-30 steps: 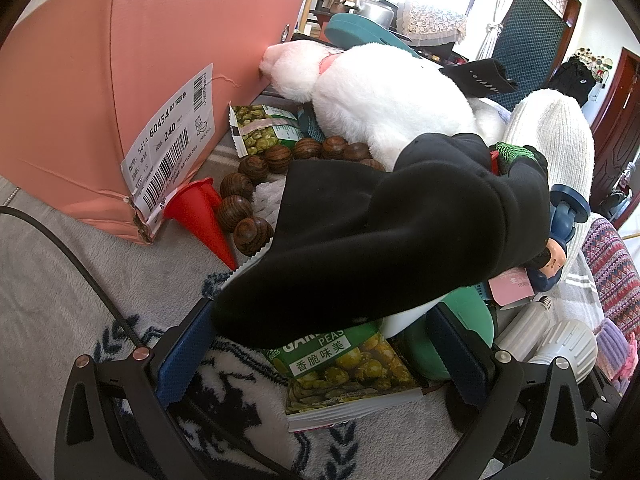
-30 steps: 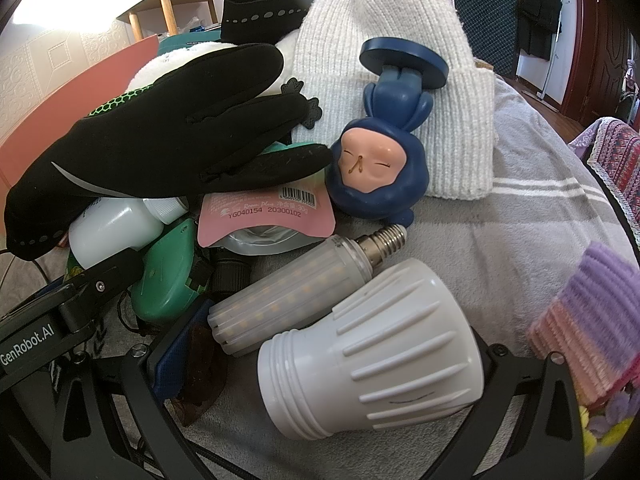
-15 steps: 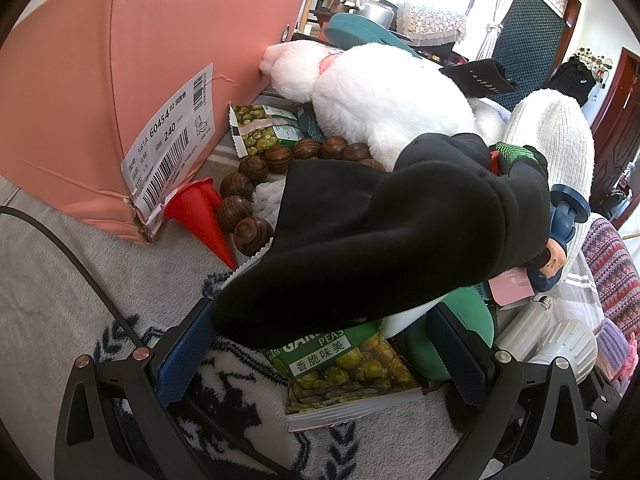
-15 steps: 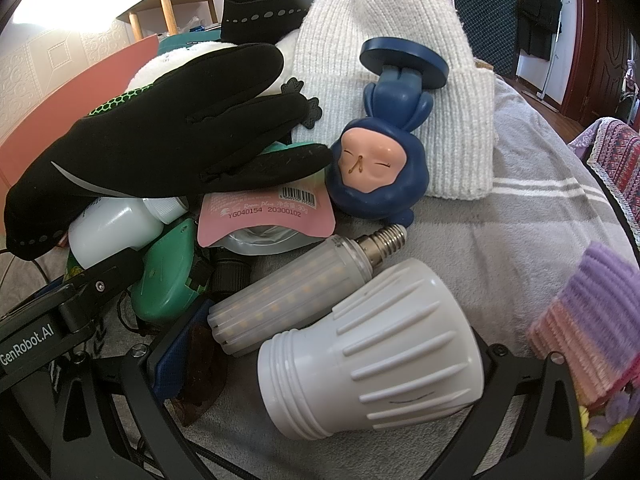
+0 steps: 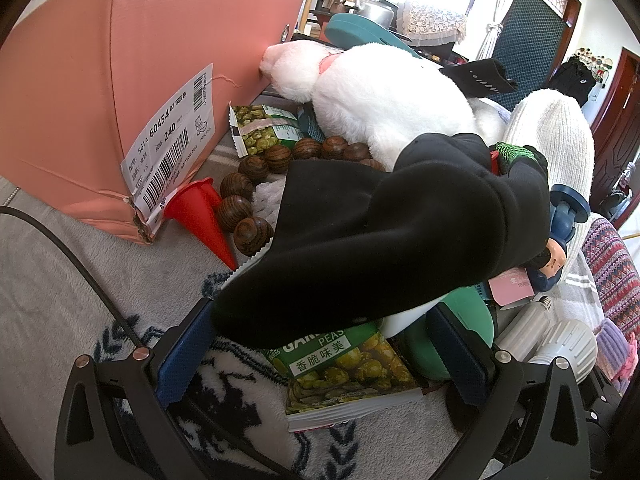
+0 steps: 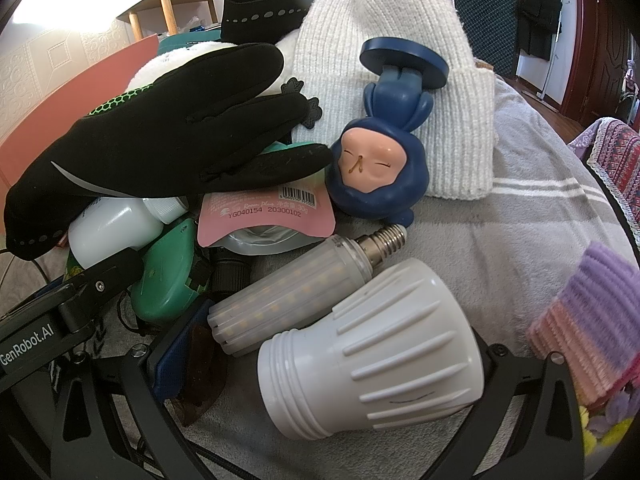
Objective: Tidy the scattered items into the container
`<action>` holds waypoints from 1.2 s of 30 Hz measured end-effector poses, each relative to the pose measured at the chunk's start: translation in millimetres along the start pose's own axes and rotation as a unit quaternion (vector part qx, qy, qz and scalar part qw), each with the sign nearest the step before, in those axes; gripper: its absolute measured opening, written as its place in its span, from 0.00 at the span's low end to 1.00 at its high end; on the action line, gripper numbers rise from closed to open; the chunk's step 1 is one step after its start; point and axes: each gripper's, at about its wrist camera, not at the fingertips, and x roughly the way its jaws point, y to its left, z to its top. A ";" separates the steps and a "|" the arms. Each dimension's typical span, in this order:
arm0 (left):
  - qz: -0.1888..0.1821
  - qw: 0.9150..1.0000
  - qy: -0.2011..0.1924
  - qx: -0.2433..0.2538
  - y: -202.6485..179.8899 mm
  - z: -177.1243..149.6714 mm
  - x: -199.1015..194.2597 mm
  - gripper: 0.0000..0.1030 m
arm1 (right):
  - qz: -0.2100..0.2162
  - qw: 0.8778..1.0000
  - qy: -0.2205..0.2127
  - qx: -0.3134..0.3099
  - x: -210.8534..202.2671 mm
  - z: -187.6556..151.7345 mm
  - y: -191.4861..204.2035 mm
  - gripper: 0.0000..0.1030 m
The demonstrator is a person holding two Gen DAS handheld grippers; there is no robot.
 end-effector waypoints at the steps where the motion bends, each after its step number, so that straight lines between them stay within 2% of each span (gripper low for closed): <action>1: 0.000 1.000 0.000 0.000 0.0 0.1 0.0 1.00 | 0.000 1.000 0.000 0.000 0.2 0.1 0.4 1.00; 36: 0.000 1.000 0.000 0.000 0.0 0.1 0.0 1.00 | -0.001 1.000 -0.001 -0.001 1.5 0.4 4.3 1.00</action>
